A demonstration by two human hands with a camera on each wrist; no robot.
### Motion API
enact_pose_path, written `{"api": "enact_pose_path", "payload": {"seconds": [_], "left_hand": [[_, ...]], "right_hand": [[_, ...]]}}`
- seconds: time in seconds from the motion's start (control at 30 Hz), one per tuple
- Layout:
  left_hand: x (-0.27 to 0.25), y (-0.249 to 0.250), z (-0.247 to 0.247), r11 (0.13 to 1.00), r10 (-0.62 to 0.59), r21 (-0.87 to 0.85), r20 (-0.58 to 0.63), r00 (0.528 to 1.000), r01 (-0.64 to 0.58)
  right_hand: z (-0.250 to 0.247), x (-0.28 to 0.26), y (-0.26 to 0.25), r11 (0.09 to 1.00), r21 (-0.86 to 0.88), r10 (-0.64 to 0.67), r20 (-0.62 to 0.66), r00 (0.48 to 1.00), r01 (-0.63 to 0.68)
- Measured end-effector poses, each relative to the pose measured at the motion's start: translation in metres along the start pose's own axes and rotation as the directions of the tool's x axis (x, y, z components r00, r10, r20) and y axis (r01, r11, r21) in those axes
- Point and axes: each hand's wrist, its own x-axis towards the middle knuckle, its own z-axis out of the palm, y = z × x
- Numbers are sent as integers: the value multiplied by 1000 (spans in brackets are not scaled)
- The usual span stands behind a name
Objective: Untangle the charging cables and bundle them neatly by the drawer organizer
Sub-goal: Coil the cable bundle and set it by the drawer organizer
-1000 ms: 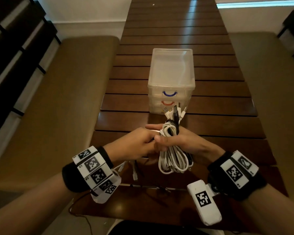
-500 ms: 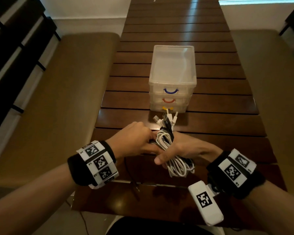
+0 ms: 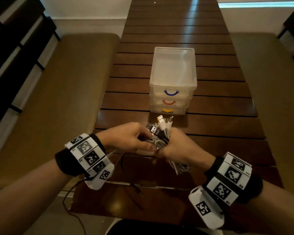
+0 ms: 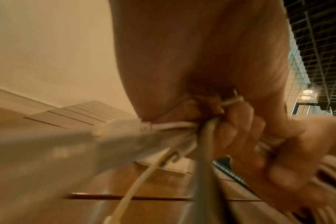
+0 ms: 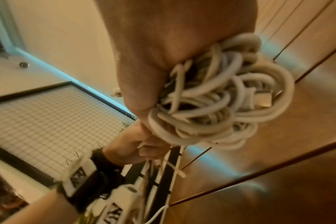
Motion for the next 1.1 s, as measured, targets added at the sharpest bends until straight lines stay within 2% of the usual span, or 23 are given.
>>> {"api": "enact_pose_path", "payload": {"seconds": [0.1, 0.2, 0.3, 0.4, 0.57, 0.67, 0.83, 0.9, 1.0, 1.1], "left_hand": [[-3, 2, 6, 999, -5, -39, -39, 999, 3], [-3, 1, 7, 1000, -16, -8, -109, 994, 15], [-3, -5, 1, 999, -42, -4, -112, 993, 42], [-5, -10, 11, 983, -34, -182, -109, 994, 13], [-3, -3, 51, 893, -101, -445, -339, 935, -65], [0, 4, 66, 804, -132, -579, -400, 907, -138], [6, 19, 73, 724, -133, -642, -488, 863, -251], [8, 24, 72, 712, -142, -656, -486, 862, -252], [11, 27, 70, 646, -155, -738, -375, 914, -193], [15, 28, 73, 672, -193, -725, -369, 909, -152]], "right_hand": [[-3, -1, 1, 999, -43, -4, -67, 998, 1], [-8, -1, 3, 999, -48, 12, -108, 994, -18], [-12, 0, 8, 997, 65, 41, -171, 984, -30], [-15, 0, 12, 983, 180, 59, -177, 982, -27], [-20, -3, 11, 914, 407, 57, -156, 986, 12], [-19, -4, 11, 882, 471, 43, -129, 991, 23], [-13, -5, 9, 823, 567, 7, -77, 997, 38], [-10, -6, 9, 803, 593, 6, -110, 994, 61], [-8, -8, 11, 827, 555, 10, -178, 984, 92], [-3, -7, 12, 850, 515, -8, -204, 979, 114]]}}
